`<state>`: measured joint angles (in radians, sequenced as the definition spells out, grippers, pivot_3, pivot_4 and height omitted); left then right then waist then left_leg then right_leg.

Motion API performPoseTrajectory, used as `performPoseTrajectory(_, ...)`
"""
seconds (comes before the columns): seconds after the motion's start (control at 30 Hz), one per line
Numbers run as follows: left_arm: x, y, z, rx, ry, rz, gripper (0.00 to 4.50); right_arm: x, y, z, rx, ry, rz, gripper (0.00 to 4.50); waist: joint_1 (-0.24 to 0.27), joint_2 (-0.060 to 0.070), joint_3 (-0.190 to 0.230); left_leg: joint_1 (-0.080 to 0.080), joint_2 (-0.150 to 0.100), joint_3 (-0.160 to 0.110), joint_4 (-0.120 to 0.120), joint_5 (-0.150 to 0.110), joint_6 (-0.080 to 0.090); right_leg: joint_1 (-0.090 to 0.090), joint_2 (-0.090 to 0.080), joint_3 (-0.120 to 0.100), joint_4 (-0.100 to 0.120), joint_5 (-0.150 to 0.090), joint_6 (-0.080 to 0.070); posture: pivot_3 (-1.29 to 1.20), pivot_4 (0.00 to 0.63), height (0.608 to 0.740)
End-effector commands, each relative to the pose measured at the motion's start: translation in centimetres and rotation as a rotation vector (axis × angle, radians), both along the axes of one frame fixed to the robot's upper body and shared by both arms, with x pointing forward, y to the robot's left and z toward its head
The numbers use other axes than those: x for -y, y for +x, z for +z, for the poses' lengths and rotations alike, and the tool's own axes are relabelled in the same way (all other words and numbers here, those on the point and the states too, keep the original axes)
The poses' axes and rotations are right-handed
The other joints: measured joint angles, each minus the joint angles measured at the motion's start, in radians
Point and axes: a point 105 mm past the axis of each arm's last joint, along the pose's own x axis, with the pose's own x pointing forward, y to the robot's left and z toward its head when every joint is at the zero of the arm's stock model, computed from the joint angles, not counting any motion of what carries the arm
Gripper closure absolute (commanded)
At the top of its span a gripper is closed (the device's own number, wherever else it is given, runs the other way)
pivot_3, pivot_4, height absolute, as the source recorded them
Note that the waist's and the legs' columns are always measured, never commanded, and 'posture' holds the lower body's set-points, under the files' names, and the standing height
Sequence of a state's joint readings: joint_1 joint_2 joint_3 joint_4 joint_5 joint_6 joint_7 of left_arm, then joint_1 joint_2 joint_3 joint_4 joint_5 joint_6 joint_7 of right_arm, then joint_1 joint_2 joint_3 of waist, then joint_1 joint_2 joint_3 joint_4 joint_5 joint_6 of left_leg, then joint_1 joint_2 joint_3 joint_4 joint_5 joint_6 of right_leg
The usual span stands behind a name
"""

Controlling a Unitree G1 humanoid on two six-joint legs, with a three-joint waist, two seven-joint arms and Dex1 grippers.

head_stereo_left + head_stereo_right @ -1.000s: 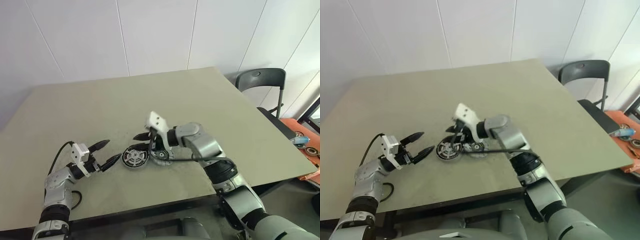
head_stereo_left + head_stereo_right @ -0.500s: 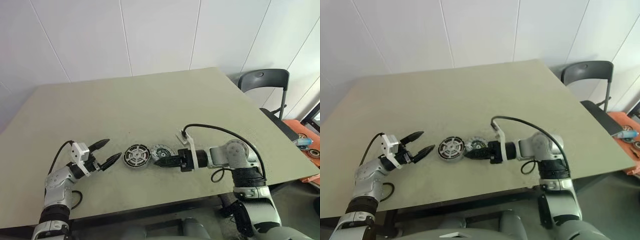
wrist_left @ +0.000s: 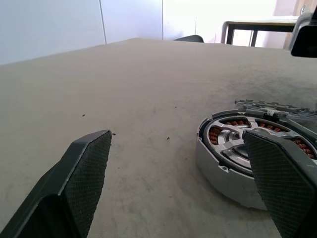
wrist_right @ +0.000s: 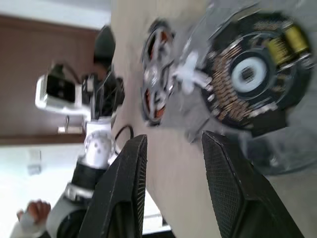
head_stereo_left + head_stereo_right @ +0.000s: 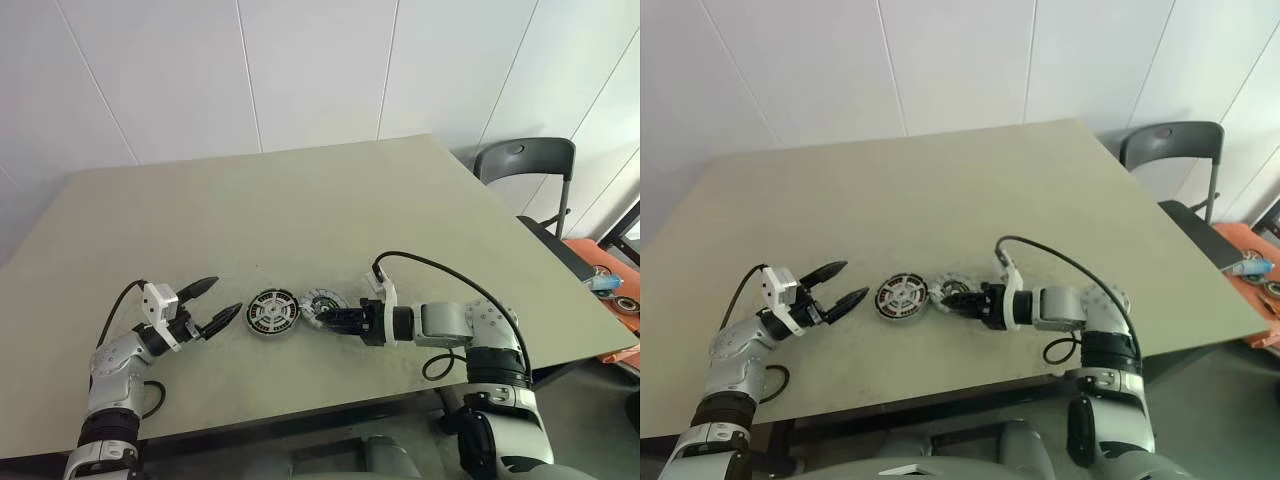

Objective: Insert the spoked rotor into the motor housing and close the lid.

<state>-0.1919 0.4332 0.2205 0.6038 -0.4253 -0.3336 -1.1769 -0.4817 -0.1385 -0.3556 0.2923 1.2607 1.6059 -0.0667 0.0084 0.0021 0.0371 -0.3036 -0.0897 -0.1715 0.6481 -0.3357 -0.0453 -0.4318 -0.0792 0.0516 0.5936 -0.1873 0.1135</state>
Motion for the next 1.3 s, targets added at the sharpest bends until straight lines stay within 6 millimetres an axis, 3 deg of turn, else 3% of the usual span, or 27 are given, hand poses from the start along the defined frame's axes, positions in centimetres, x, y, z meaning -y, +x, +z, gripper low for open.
performPoseTrajectory(0.03,-0.6,0.5,1.8,0.067,0.008,0.012,0.00,-0.1,0.3,0.6,0.016,0.001,-0.018,2.67,0.000,0.000,0.000,0.000,0.000,0.000,0.000,0.000,0.000,0.000,0.000,0.000,0.000,0.000,0.000,0.00,0.000,0.740)
performPoseTrajectory(0.1,-0.7,0.5,1.8,0.067,0.008,0.013,0.00,-0.4,-0.1,0.8,0.016,0.018,0.008,2.67,-0.001,0.000,0.000,0.000,0.000,0.000,0.000,0.000,0.000,0.000,0.000,0.000,0.000,0.000,0.001,0.00,0.000,0.740)
performPoseTrajectory(0.23,-0.6,0.5,1.8,0.065,0.010,0.011,0.00,-1.2,-2.0,3.0,0.054,0.145,0.155,2.67,-0.006,0.000,0.000,0.000,0.000,0.000,0.000,0.000,0.000,0.000,0.000,0.000,0.000,-0.002,0.003,0.00,0.000,0.740)
performPoseTrajectory(0.37,-0.6,0.5,1.8,0.067,0.009,0.010,0.00,-1.0,-3.1,2.0,-0.004,0.116,0.195,2.67,-0.009,0.000,0.000,0.000,0.000,0.000,0.000,0.000,0.000,0.001,0.000,0.000,0.000,-0.002,0.003,0.00,0.000,0.740)
performPoseTrajectory(0.6,-0.7,0.6,1.8,0.065,0.008,0.017,0.00,0.1,-2.0,-0.5,-0.067,-0.039,0.058,2.67,-0.020,0.000,0.000,0.001,0.001,0.000,0.000,0.000,0.000,0.002,0.000,0.000,-0.001,-0.002,0.003,0.00,0.000,0.740)
performPoseTrajectory(0.87,-0.7,0.6,1.7,0.061,0.010,0.016,0.00,0.1,0.2,0.5,-0.058,0.053,-0.124,2.67,-0.021,0.000,0.000,0.001,0.001,0.000,0.000,0.000,0.000,0.002,0.000,0.000,-0.001,-0.002,0.003,0.00,0.000,0.740)
performPoseTrajectory(1.03,-0.7,0.5,1.6,0.060,0.014,0.014,0.00,-0.3,0.7,-0.1,-0.065,0.027,-0.171,2.67,-0.022,0.000,0.000,0.001,0.001,0.000,0.000,0.000,0.000,0.002,0.000,0.000,-0.001,-0.002,0.003,0.00,0.000,0.740)
performPoseTrajectory(1.13,-0.6,0.5,1.3,0.055,0.022,0.012,0.00,-0.5,1.7,0.0,-0.025,-0.003,-0.210,3.23,-0.022,0.000,0.000,0.001,0.001,0.000,0.000,0.000,0.000,0.002,0.000,0.000,-0.001,-0.002,0.003,0.00,0.000,0.740)
performPoseTrajectory(1.27,-0.6,0.5,1.3,0.057,0.024,0.012,0.00,-0.6,2.8,0.7,0.078,-0.058,-0.225,4.46,-0.025,0.000,0.000,0.002,0.001,0.000,0.001,0.000,0.000,0.003,0.001,0.000,-0.001,-0.002,0.003,0.00,0.000,0.740)
performPoseTrajectory(1.3,-0.6,0.5,1.3,0.057,0.024,0.012,0.00,-0.6,3.1,1.0,0.120,-0.084,-0.225,4.49,-0.024,0.000,0.000,0.002,0.001,0.000,0.001,0.000,0.000,0.004,0.001,0.000,-0.001,-0.002,0.003,0.00,0.000,0.740)
